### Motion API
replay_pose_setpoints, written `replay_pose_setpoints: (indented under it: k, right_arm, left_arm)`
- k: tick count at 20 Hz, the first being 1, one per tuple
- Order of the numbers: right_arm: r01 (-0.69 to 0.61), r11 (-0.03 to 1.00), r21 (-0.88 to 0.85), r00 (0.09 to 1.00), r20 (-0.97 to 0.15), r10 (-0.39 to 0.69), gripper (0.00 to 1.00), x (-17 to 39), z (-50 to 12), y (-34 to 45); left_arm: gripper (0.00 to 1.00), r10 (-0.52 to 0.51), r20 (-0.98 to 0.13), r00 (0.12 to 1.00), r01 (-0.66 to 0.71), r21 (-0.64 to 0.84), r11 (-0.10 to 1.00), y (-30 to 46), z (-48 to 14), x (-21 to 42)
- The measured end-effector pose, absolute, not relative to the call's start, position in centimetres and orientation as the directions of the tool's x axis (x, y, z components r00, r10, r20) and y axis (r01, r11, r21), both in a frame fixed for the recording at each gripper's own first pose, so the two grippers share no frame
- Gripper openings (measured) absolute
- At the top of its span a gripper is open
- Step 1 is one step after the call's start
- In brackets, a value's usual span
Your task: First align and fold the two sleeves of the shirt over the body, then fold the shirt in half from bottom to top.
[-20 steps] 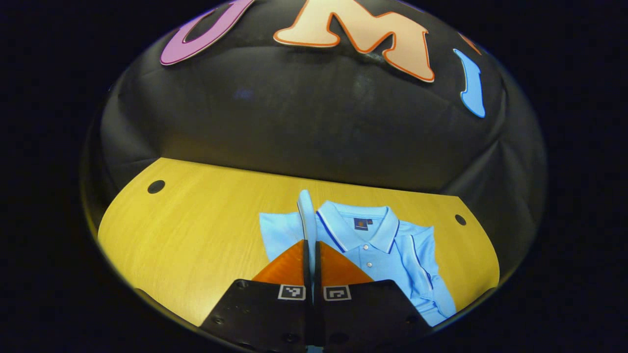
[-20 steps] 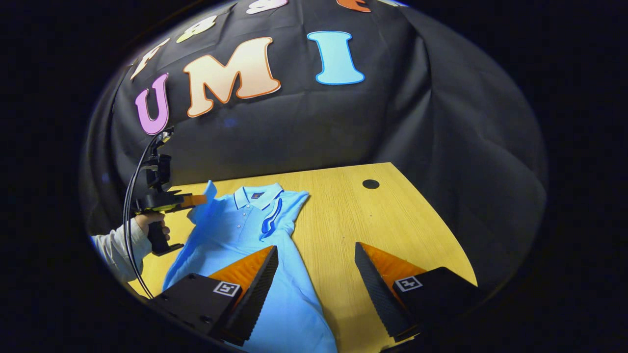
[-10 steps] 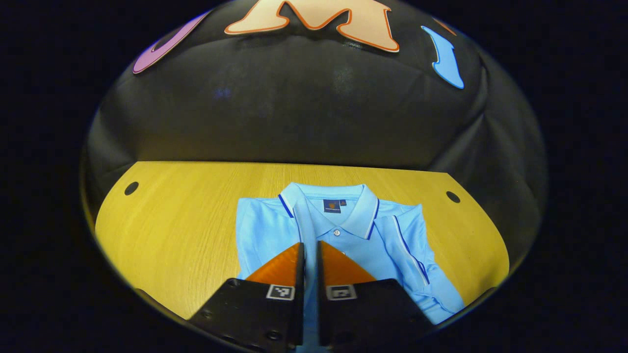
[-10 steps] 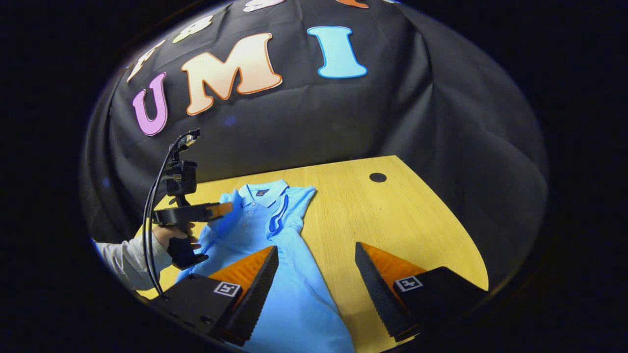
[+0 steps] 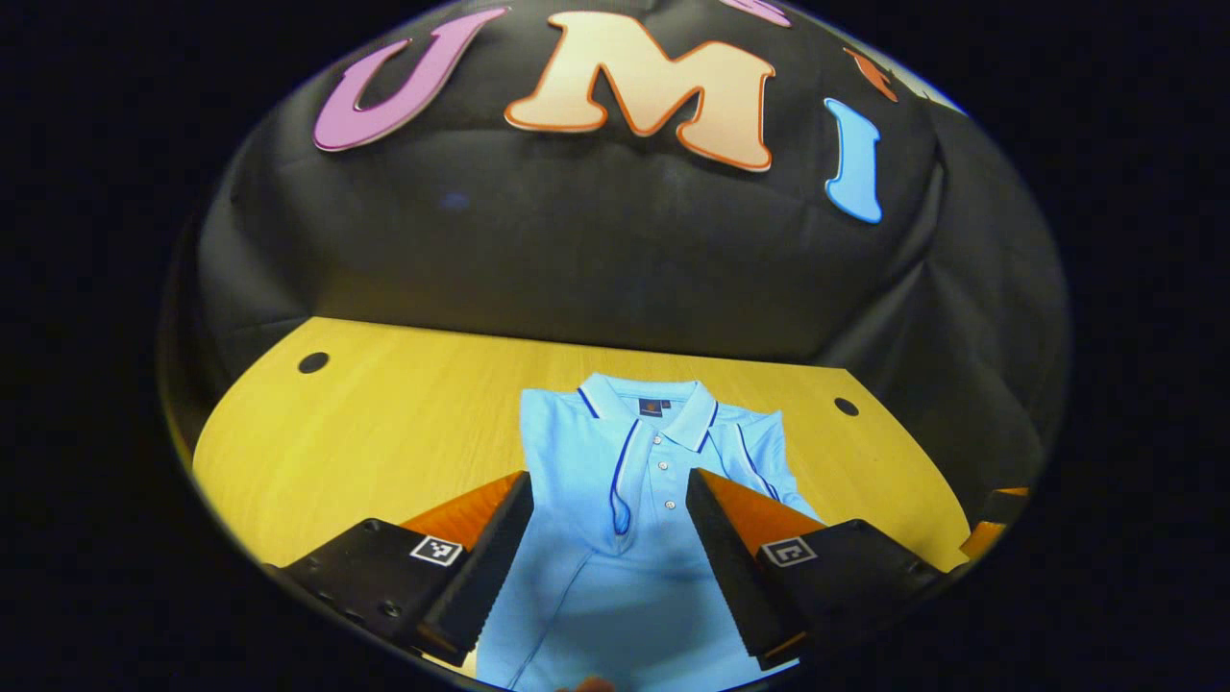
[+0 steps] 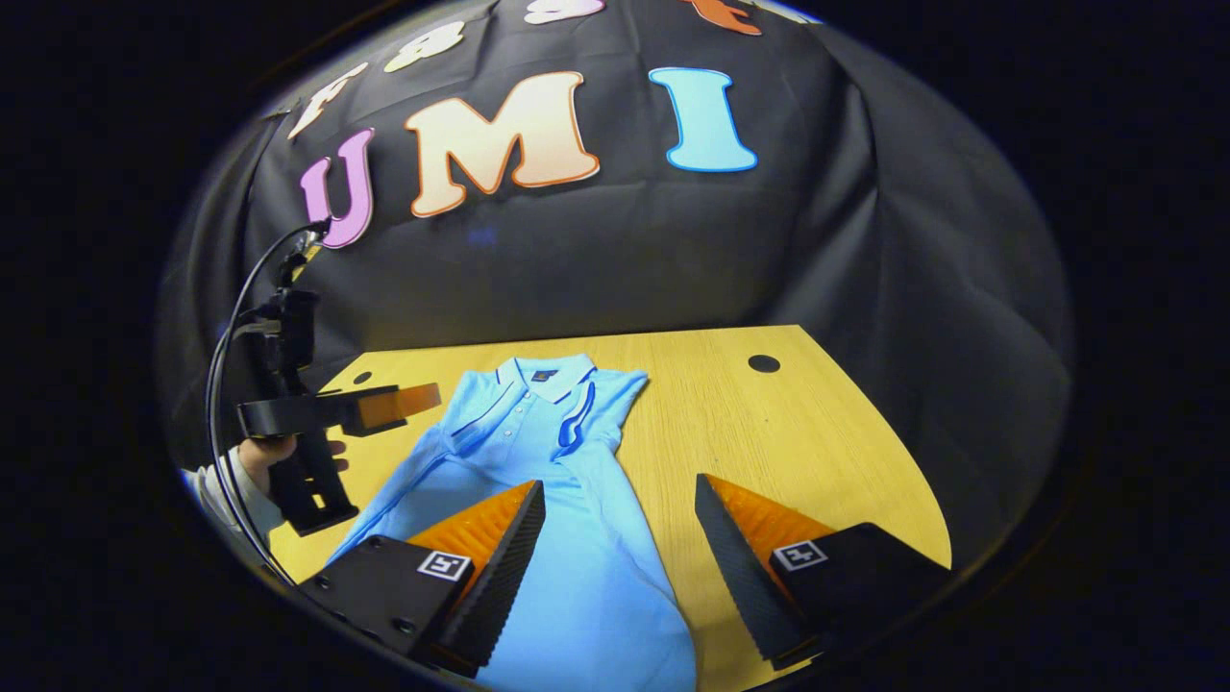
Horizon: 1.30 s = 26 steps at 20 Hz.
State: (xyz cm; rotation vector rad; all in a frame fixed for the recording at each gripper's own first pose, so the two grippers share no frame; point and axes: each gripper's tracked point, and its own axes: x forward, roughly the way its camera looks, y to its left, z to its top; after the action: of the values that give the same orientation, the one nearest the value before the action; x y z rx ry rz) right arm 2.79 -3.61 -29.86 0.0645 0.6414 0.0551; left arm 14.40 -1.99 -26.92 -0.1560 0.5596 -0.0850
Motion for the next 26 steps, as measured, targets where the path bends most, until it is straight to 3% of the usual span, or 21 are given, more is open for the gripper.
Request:
replay_pose_setpoints:
  k: [9,13,14,17,19,20,26]
  right_arm:
    - [-0.095,0.995,0.037,0.805,-0.584,0.099,0.98,-5.0,-29.7,-4.4]
    - [-0.090,0.996,0.029,0.801,-0.592,0.090,0.98,-7.2,-30.3,-5.2]
    - [-0.090,0.996,0.029,0.799,-0.594,0.090,0.93,-7.7,-30.5,-5.3]
    - [-0.090,0.996,0.022,0.784,-0.615,0.084,0.98,-9.5,-31.9,-5.5]
    - [-0.088,0.996,0.020,0.771,-0.632,0.080,0.93,-10.7,-32.9,-5.5]
    - [-0.089,0.996,0.016,0.764,-0.640,0.078,0.98,-11.2,-33.4,-5.5]
    - [-0.094,0.995,-0.015,0.721,-0.691,0.058,0.98,-14.2,-36.5,-5.6]
  left_arm:
    - [0.96,-0.037,-0.481,0.876,0.015,-0.049,0.999,0.9,-22.4,1.2]
    - [0.96,-0.020,-0.535,0.844,0.009,-0.024,1.000,1.2,-24.5,-4.3]
    - [0.96,-0.016,-0.551,0.834,0.007,-0.018,1.000,1.4,-25.1,-5.4]
    - [0.96,0.002,-0.591,0.807,-0.006,-0.005,1.000,1.9,-27.0,-8.5]
    - [0.96,0.002,-0.620,0.785,-0.009,-0.008,1.000,2.0,-28.5,-10.4]
    - [0.96,0.001,-0.636,0.772,-0.009,-0.010,1.000,1.9,-29.3,-11.2]
    - [0.96,0.034,-0.694,0.719,-0.024,0.023,0.999,3.0,-32.7,-15.5]
